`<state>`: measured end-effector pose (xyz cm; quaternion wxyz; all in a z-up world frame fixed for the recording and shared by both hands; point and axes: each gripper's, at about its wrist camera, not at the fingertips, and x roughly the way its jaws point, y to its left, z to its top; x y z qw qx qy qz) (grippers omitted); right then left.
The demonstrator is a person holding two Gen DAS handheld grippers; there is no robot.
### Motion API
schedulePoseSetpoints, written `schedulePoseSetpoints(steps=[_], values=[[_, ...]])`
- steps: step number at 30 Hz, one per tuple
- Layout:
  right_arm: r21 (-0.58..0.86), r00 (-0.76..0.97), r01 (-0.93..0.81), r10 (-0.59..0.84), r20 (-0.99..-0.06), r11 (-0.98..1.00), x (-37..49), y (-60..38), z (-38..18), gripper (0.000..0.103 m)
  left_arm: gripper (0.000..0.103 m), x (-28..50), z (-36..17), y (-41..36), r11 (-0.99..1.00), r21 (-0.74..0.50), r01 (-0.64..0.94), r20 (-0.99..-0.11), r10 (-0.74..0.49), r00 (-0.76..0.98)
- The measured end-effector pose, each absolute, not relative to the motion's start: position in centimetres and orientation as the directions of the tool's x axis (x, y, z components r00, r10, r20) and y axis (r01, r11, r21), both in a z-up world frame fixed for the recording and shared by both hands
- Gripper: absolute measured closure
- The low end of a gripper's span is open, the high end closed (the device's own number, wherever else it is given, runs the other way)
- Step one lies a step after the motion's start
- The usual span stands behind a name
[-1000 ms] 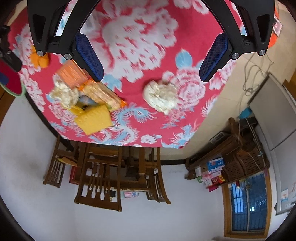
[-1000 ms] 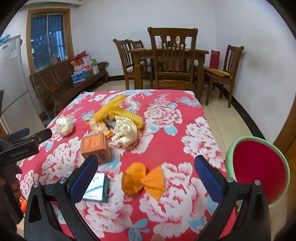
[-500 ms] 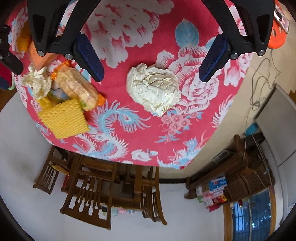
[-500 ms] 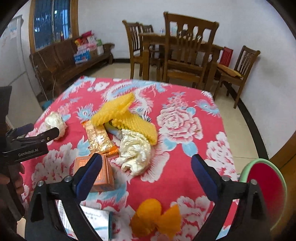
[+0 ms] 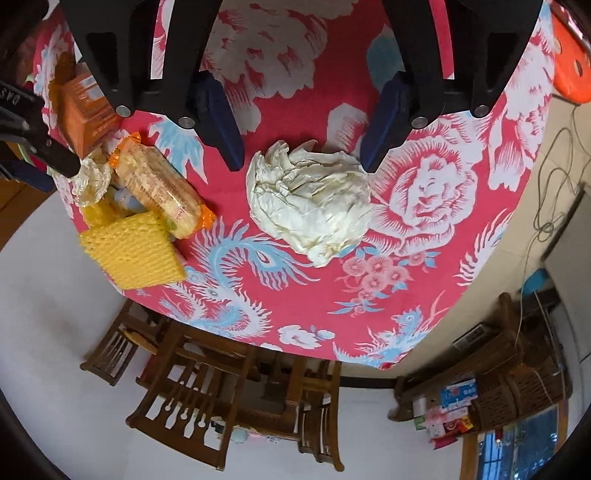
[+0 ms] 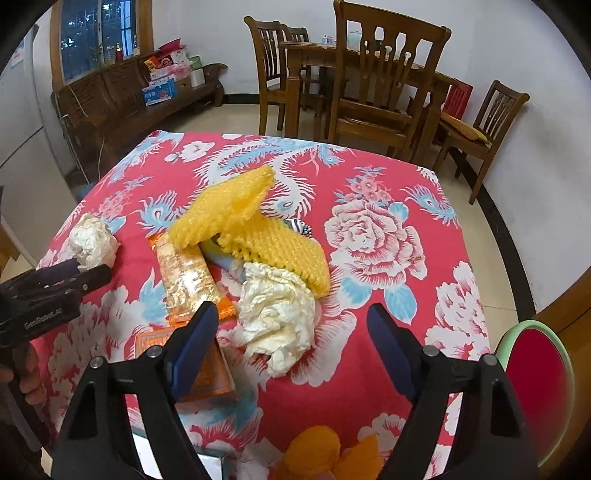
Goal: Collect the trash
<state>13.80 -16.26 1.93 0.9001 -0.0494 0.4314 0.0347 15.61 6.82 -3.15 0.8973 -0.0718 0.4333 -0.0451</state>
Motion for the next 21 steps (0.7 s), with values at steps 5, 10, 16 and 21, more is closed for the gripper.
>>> schedulePoseSetpoints(steps=[5,10,16,21], values=[[-0.018,0.587,-0.076,0.03,-0.809,0.997,14.8,-17.2,1.3,0.041,0.037,15.8,-3.3,6.4,0.991,-0.132,0.008,-0.77,-0.107,0.629],[0.057,0.562,-0.07,0.086,-0.823,0.996,15.2,-17.9,0.8,0.053,0.047,15.6,-3.2,6.4,0.992,-0.127,-0.002,-0.766,-0.097,0.635],[0.149,0.53,-0.055,0.156,-0.834,0.987,15.4,-18.8,0.3,0.068,0.084,15.6,-3.0,7.1,0.976,-0.218,-0.001,-0.757,-0.169,0.631],[0.159,0.548,-0.081,0.177,-0.818,0.984,15.0,-18.9,0.5,0.086,0.093,15.1,-2.2,6.7,0.976,-0.216,0.033,-0.725,-0.183,0.664]])
